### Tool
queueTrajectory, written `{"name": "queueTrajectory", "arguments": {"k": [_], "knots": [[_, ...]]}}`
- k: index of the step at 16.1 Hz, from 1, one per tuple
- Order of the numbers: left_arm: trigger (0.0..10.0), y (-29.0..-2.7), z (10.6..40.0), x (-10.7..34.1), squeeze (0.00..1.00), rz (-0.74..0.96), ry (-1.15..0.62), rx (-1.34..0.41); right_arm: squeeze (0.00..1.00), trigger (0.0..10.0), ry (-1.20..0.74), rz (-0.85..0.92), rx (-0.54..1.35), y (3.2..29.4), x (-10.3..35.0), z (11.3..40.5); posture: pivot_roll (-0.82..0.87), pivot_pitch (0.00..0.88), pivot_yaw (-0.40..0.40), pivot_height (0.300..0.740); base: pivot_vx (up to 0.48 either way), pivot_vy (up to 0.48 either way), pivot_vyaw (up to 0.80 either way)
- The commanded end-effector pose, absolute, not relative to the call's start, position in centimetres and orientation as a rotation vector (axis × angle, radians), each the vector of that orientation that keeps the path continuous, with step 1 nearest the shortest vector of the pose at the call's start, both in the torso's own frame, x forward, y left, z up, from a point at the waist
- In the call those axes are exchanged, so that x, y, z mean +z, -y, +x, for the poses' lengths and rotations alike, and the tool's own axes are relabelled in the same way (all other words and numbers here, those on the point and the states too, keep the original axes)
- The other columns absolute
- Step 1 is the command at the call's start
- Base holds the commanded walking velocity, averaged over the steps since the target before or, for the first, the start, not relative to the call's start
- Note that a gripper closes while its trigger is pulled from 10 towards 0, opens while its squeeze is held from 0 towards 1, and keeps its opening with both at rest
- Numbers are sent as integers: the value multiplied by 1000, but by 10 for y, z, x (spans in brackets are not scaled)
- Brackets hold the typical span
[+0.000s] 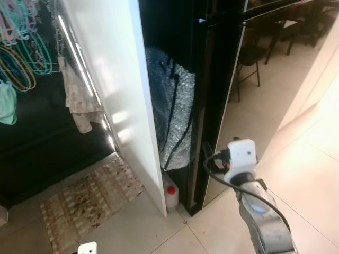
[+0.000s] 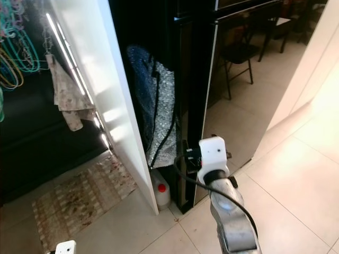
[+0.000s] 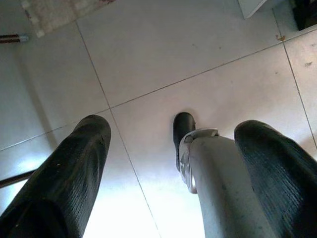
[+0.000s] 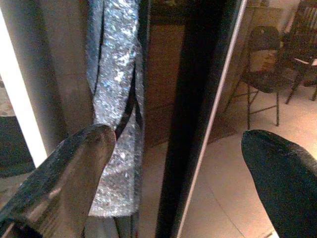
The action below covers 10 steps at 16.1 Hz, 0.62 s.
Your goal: Restocking fridge
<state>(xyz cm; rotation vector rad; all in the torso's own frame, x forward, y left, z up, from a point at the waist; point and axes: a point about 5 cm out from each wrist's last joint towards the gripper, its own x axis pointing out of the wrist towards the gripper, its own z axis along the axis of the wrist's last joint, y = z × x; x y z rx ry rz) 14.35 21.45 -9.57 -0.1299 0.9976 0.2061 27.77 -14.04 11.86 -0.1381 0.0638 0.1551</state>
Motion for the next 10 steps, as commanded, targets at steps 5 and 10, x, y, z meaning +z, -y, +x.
{"name": "queueTrajectory", "arguments": {"k": [5,10], "knots": [[10000,-219,141,-96,0,-117,-1008,219,0,10000,-29,-130,306,128,128,314,-185,0,101,740,0,0,0],[10000,-219,142,-96,0,-124,-1002,225,0,10000,25,-140,307,124,147,351,-164,0,98,740,0,0,0]]}}
